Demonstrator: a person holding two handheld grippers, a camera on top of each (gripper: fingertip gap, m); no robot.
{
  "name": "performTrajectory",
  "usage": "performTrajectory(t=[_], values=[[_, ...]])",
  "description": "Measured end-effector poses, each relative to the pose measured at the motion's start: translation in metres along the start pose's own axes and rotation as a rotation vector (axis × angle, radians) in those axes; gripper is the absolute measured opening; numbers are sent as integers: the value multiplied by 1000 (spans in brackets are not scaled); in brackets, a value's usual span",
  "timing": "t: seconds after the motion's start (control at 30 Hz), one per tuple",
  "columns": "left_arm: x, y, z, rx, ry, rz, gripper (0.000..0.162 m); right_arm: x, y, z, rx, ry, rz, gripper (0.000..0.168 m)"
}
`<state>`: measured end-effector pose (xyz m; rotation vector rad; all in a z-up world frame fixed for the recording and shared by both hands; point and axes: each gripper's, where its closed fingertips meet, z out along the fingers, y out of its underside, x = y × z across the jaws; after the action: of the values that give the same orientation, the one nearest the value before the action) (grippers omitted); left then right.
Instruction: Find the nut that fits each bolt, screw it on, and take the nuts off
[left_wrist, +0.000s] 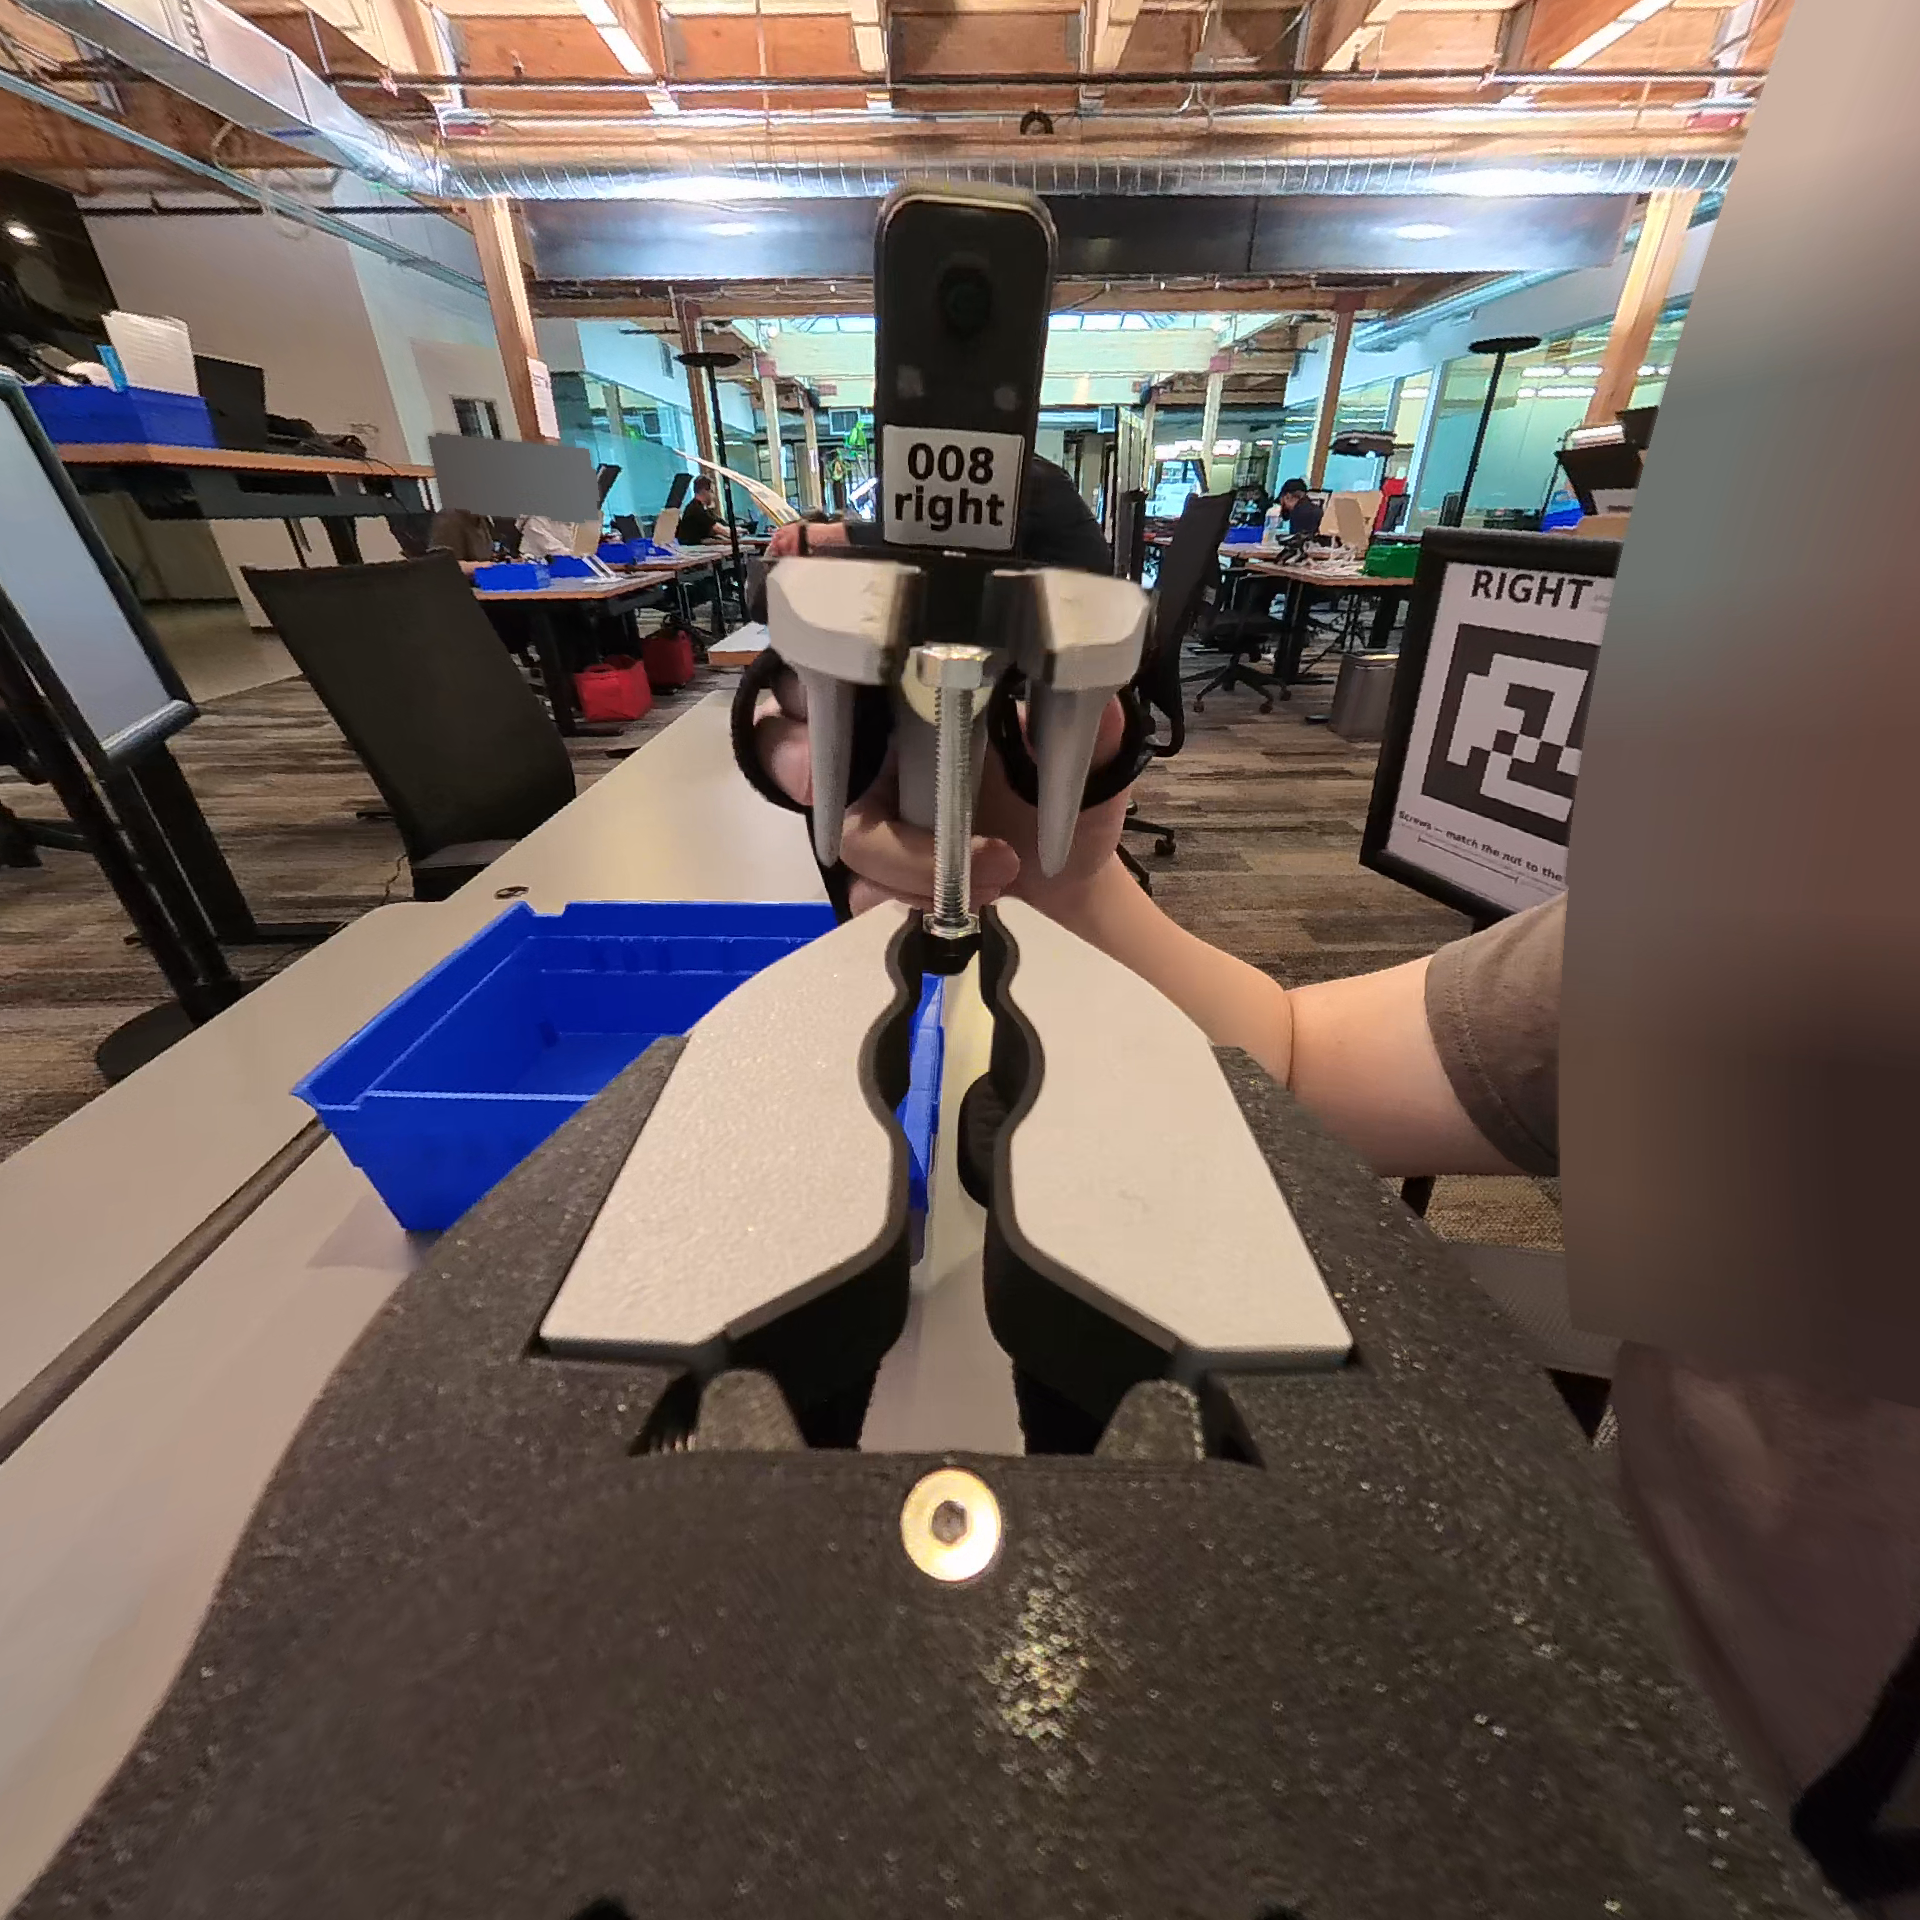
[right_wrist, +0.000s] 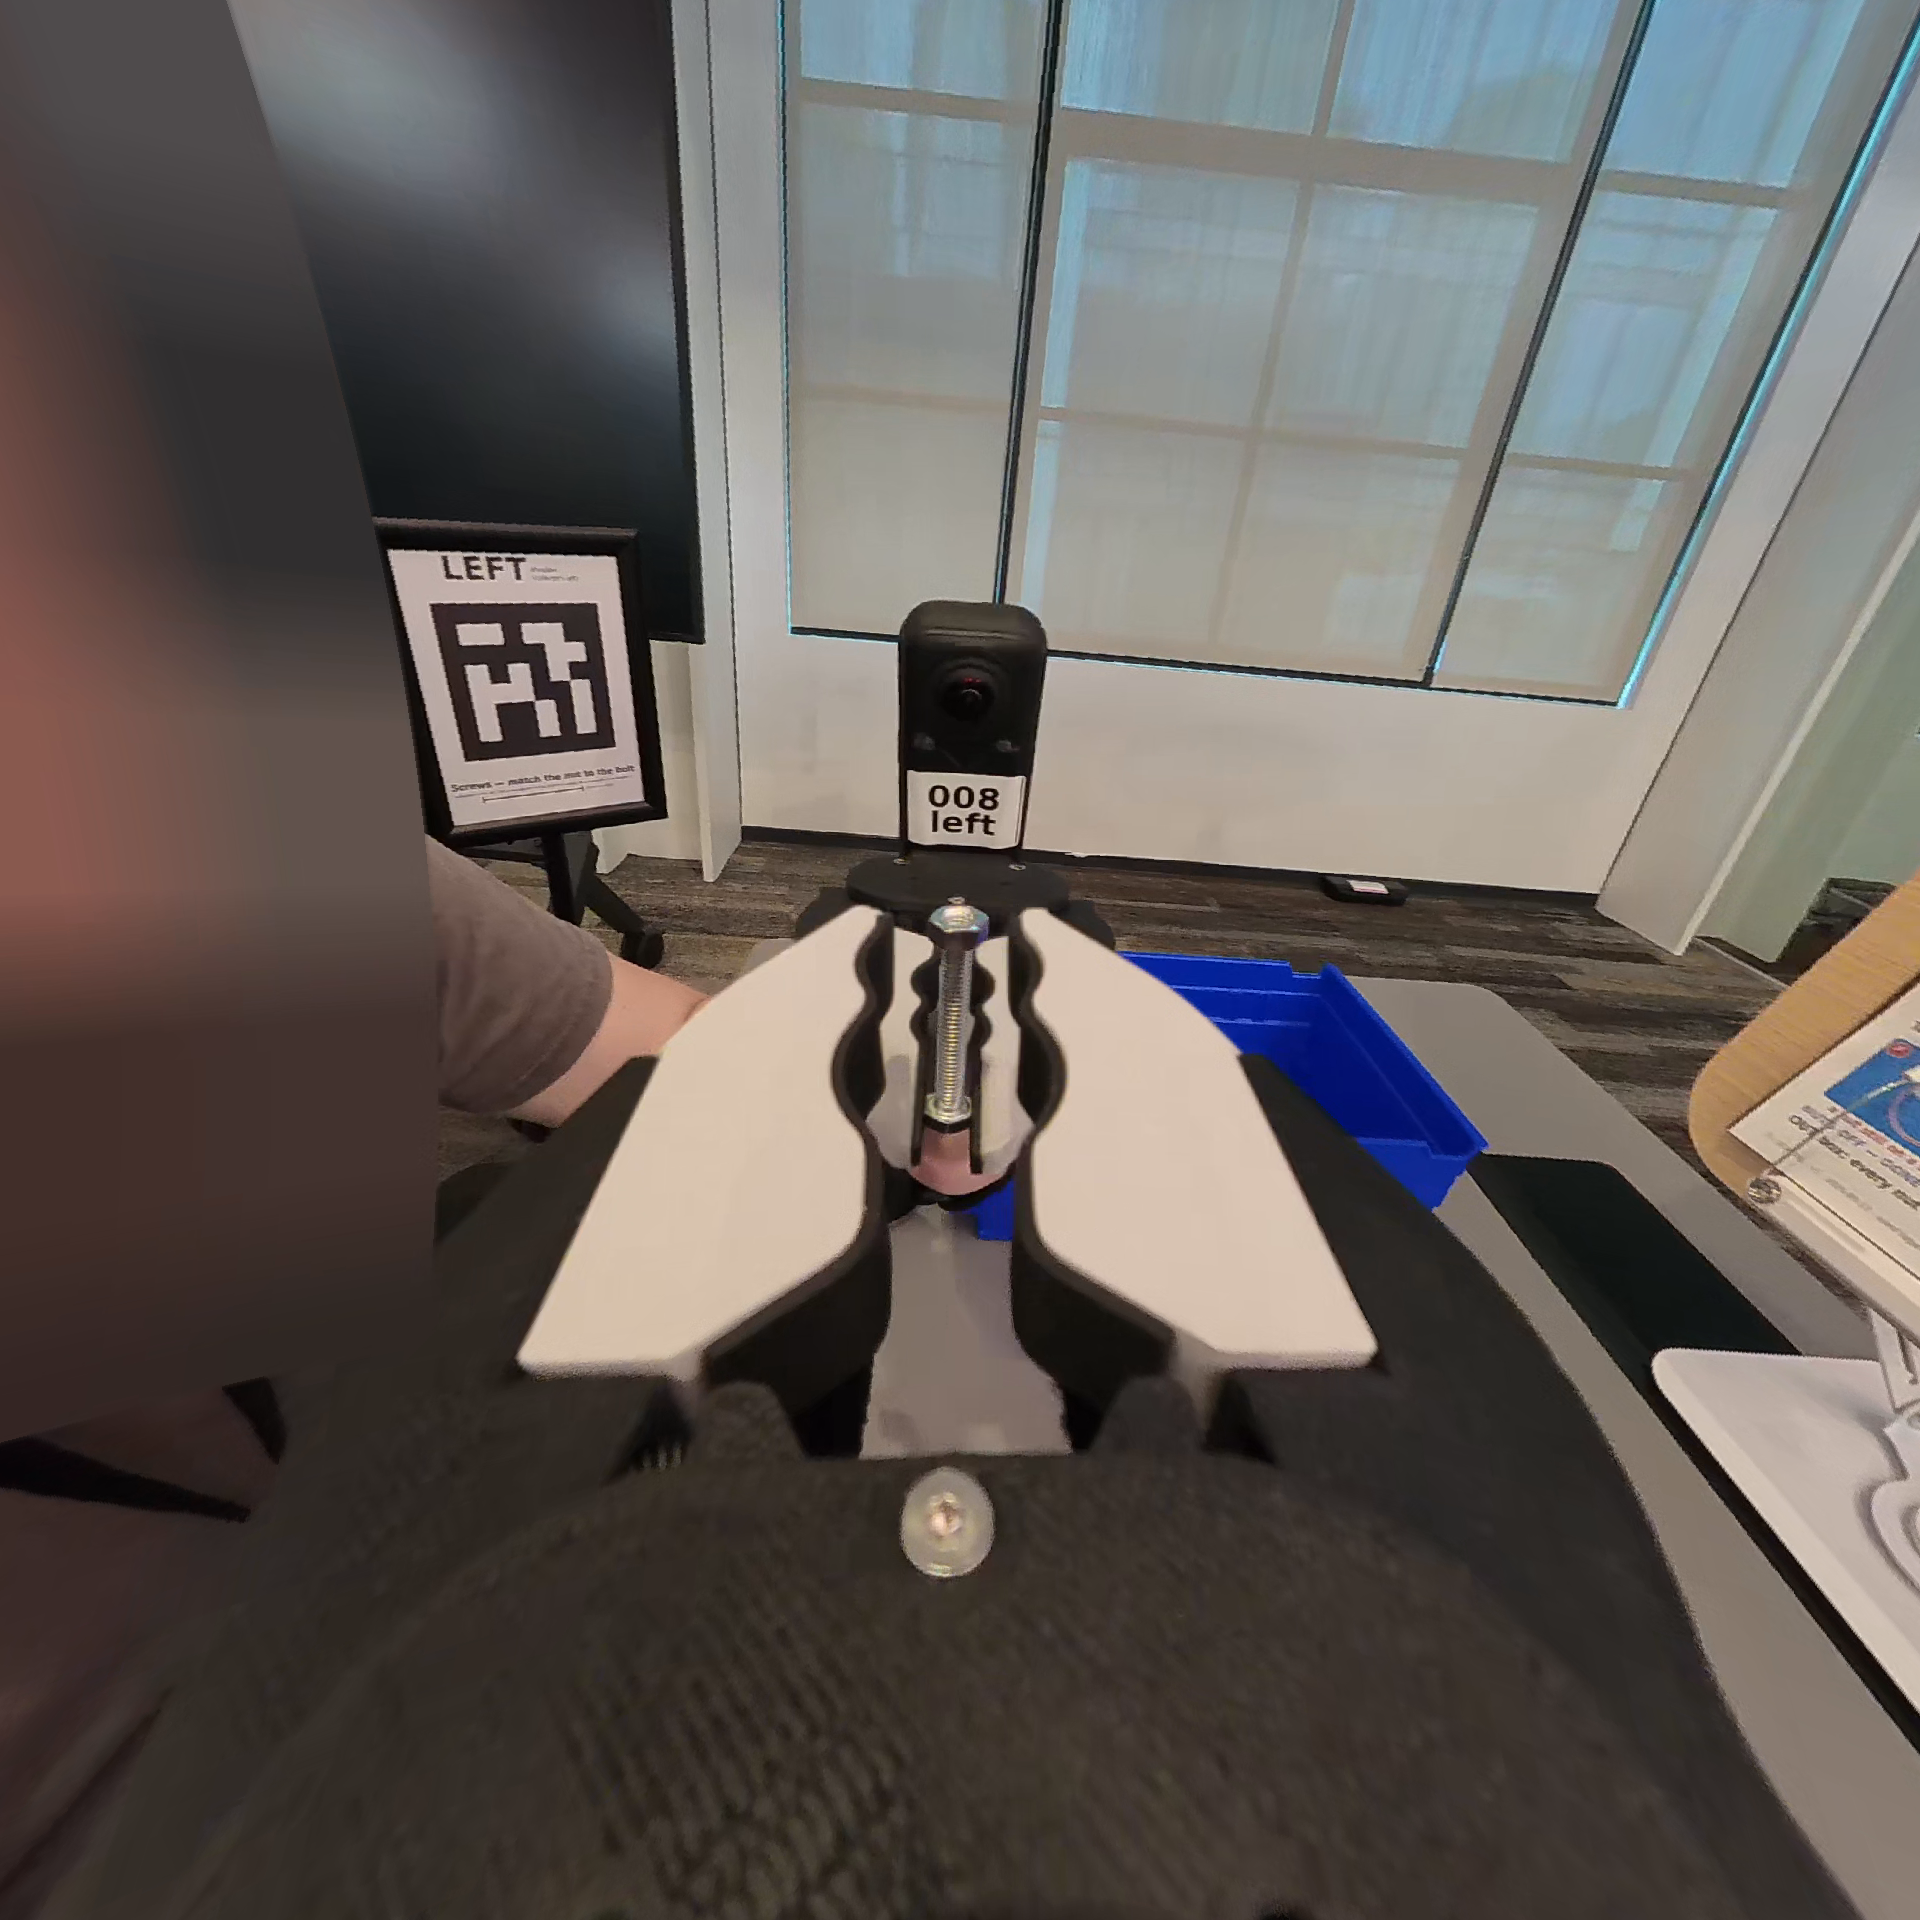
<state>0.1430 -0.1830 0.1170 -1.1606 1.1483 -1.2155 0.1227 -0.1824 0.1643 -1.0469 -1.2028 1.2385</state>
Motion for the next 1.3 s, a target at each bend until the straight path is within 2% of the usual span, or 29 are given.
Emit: performTrajectory(t=[0.43, 1.03, 1.3], values=[[1, 2, 1, -11, 16, -12, 10, 2, 2, 2, 1, 10, -4, 11], [4, 1, 1, -12, 33, -13, 10, 3, -2, -7, 20, -23, 24, 13], [5, 2, 2, -16, 36, -13, 10, -1, 2, 2, 5, -32, 28, 19]])
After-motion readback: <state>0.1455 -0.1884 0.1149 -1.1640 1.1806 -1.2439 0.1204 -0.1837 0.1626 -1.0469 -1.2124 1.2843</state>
